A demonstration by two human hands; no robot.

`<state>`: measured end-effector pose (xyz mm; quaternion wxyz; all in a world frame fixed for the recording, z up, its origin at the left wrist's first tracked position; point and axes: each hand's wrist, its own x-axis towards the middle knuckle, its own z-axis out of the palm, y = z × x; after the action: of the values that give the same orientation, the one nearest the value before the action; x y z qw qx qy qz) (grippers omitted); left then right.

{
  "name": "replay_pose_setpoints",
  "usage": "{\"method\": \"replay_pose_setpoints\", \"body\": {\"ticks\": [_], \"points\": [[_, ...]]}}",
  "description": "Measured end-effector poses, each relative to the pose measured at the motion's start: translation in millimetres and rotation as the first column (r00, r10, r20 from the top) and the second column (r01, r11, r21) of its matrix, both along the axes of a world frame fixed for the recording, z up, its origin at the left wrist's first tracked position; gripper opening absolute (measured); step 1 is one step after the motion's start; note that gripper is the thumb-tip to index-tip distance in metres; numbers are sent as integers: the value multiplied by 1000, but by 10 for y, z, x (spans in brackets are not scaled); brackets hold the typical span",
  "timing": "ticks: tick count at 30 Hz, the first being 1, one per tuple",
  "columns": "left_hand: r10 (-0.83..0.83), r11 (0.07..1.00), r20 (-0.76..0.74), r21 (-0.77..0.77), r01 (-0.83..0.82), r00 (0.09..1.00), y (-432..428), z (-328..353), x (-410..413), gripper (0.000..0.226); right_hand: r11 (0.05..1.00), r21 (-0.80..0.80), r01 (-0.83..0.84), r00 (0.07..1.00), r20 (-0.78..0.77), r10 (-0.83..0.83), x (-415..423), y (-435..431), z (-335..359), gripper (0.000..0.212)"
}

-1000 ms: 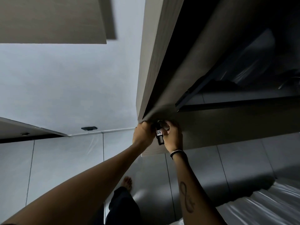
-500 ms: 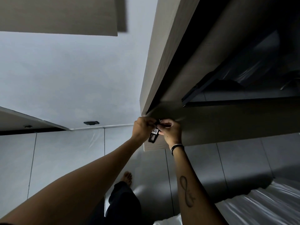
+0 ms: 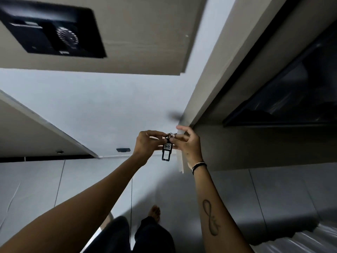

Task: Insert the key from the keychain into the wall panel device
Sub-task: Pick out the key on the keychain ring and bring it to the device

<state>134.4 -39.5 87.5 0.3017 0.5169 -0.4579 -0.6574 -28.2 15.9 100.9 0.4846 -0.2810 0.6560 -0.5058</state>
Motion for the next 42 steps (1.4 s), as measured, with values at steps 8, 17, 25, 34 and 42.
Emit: {"method": "replay_pose_setpoints", "body": {"ticks": [8,17,25,34,42], "points": [[84,981,-99,-164,-99,992,-266,1018,1159,5,962,-193,-195,980,5,200,999,-420,1031,42],[50,945,-284,-296,-137,958,-650,2373,2069,12,849,-395,-351,936,-144,321,1751,-927,2496,35],[-17,898,-346,-418,-138,938,-915,3529,2271,16,757,-533,-377,926,-238,293,1957,-1239,3608,31],[-74,856,-304,-508,-96,950,-1140,4341,2276,20,732,-602,-318,945,-263,194,1963,-1347,4353,32],[-86,845,-352,-522,-119,932,-1229,4708,2231,19,701,-648,-297,952,-259,164,1943,-1384,4733,17]]}}
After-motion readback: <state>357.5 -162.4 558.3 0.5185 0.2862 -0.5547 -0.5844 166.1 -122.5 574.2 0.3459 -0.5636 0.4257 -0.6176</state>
